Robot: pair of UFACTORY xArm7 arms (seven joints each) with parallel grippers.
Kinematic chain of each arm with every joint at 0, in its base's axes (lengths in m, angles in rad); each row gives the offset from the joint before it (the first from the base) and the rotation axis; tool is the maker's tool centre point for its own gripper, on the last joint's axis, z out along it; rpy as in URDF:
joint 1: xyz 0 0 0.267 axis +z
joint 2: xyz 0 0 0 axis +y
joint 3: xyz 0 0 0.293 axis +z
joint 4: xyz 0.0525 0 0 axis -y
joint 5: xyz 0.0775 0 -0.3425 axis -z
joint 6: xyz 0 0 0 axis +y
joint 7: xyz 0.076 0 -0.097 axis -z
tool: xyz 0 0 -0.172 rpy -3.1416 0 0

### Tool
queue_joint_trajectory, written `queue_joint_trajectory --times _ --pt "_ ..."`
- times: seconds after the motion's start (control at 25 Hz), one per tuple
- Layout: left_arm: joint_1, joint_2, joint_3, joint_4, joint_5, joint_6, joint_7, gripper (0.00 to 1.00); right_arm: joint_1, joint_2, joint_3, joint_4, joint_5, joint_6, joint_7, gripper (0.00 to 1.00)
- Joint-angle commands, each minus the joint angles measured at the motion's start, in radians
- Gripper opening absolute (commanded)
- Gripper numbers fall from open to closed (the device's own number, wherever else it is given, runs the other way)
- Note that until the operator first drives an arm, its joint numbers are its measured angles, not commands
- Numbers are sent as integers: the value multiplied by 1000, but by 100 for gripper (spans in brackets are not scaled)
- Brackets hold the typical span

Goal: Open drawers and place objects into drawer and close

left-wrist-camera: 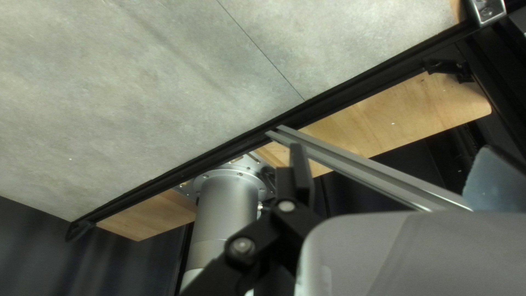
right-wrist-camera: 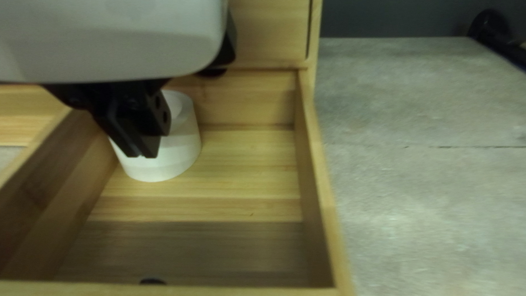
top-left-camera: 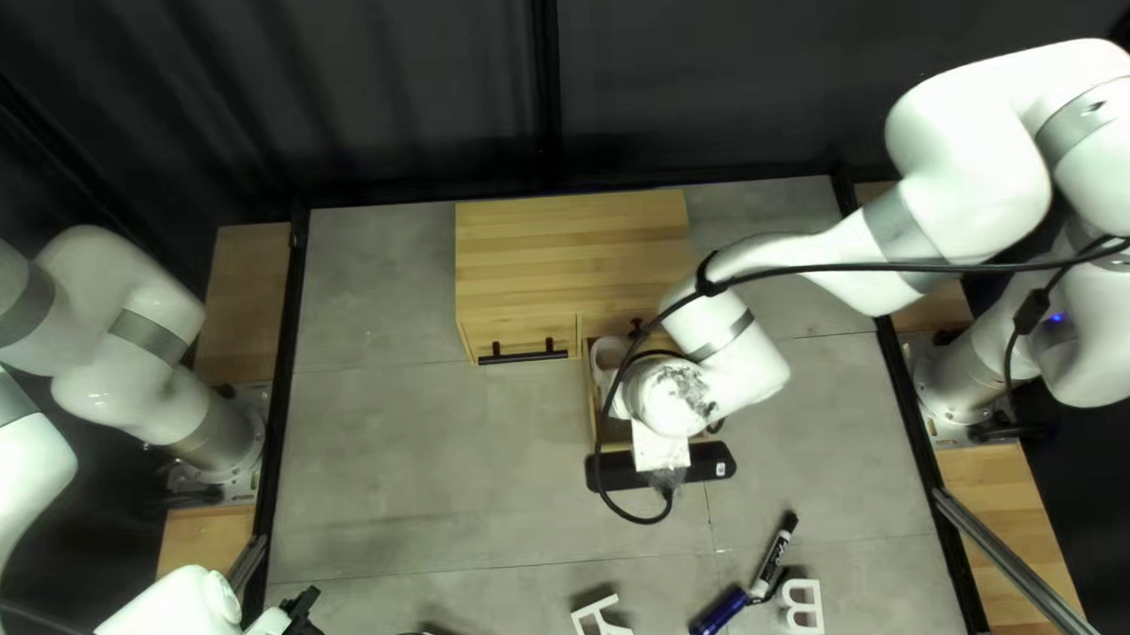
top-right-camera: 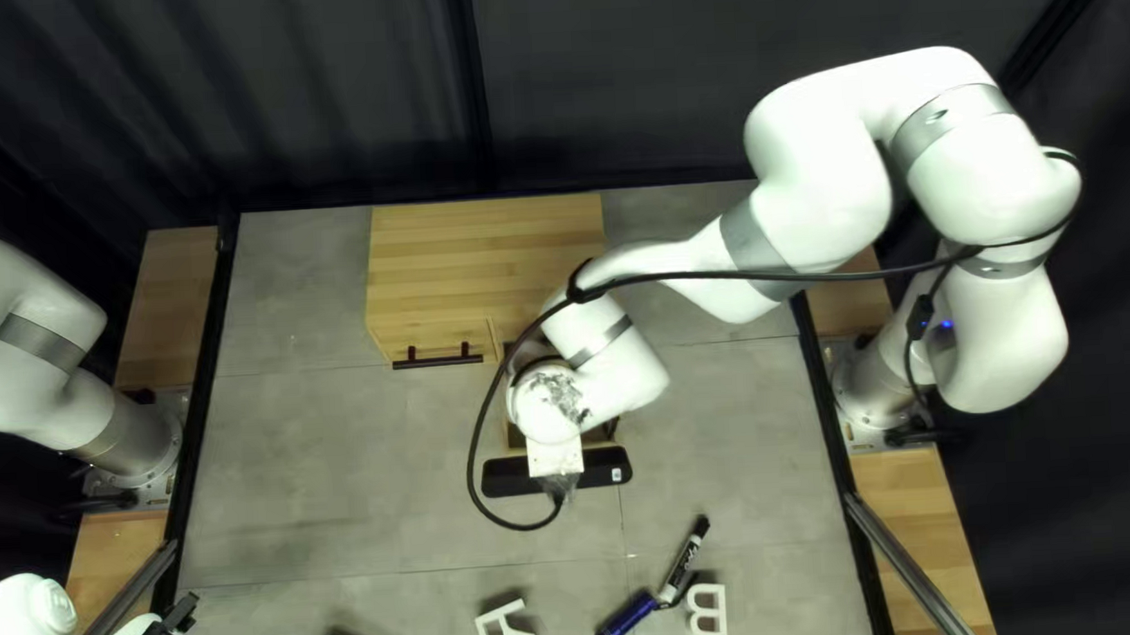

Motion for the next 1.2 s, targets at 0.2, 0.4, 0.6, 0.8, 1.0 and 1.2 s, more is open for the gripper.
queue_joint_trajectory --times 0.2,0.4,0.6,0.8,1.0,1.2 --pt "0 0 0 0 0 0 0 100 122 -49 104 54 48 195 157 100" --pt "0 0 0 0 0 0 0 100 204 -35 173 85 81 274 302 100" --pt "0 0 0 0 0 0 0 100 276 30 219 147 93 331 427 100" --pt "0 0 0 0 0 0 0 100 317 41 245 123 116 341 514 100" --pt "0 0 0 0 0 0 0 100 329 53 255 100 134 300 567 100" --pt "0 0 0 0 0 0 0 100 322 1 254 63 148 304 575 100"
